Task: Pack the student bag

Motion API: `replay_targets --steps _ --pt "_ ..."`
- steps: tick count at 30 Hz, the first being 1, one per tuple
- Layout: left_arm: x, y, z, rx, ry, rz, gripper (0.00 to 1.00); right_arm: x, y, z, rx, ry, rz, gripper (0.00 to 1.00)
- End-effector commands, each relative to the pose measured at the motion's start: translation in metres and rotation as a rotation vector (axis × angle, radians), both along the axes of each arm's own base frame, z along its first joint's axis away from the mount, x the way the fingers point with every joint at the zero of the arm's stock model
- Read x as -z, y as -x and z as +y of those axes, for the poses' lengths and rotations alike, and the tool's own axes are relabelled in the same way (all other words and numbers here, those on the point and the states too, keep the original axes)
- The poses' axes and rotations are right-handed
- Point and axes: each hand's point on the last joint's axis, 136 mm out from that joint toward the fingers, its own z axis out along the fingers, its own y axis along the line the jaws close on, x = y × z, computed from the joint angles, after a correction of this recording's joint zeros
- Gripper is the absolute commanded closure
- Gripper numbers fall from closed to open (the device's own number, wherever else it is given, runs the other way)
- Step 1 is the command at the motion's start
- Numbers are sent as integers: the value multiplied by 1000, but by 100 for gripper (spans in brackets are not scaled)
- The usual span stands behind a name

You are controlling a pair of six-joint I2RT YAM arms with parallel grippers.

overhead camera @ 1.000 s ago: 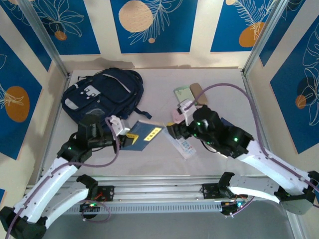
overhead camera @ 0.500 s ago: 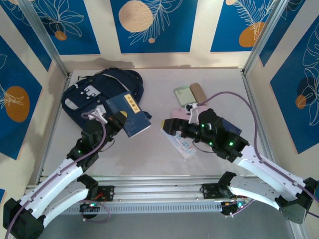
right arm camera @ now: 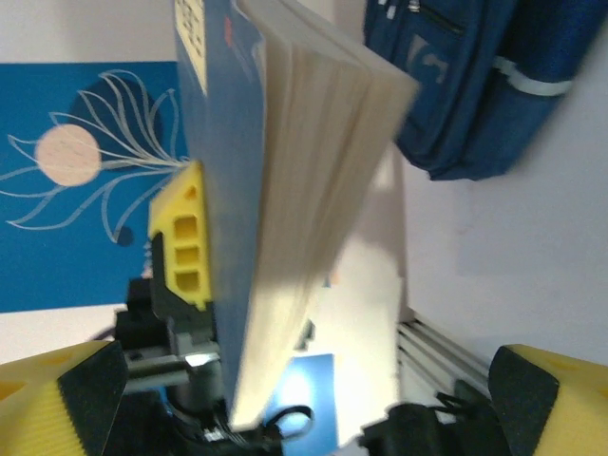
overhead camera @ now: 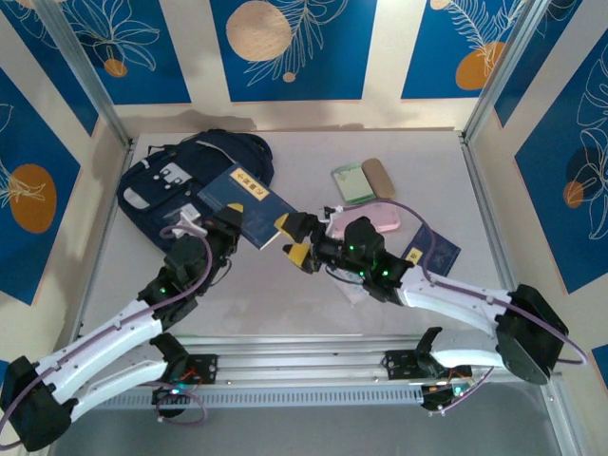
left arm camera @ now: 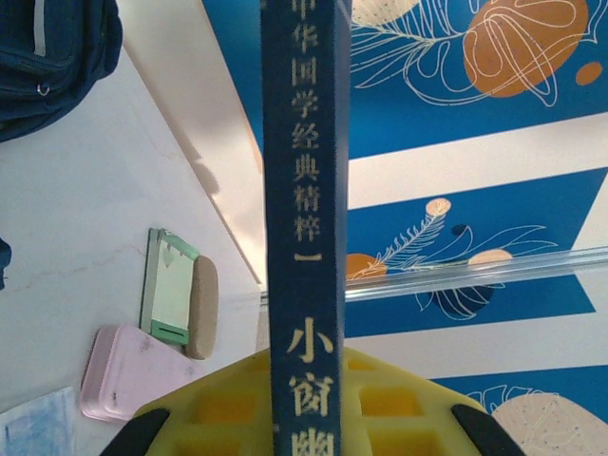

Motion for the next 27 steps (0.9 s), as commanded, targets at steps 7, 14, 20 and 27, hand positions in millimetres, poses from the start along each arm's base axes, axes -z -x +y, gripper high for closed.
replay_targets --steps 7,14,20,27 --pt "-43 6 -3 -25 117 -78 100 -62 -22 28 37 -225 -72 30" --pt "-33 8 -4 -31 112 -56 100 -48 -30 11 189 -98 -64 71" --pt "-25 9 -4 -37 66 -26 100 -46 -37 5 235 -74 -58 98" --pt "0 16 18 -76 -276 92 45 -23 -44 -30 307 81 -79 100"
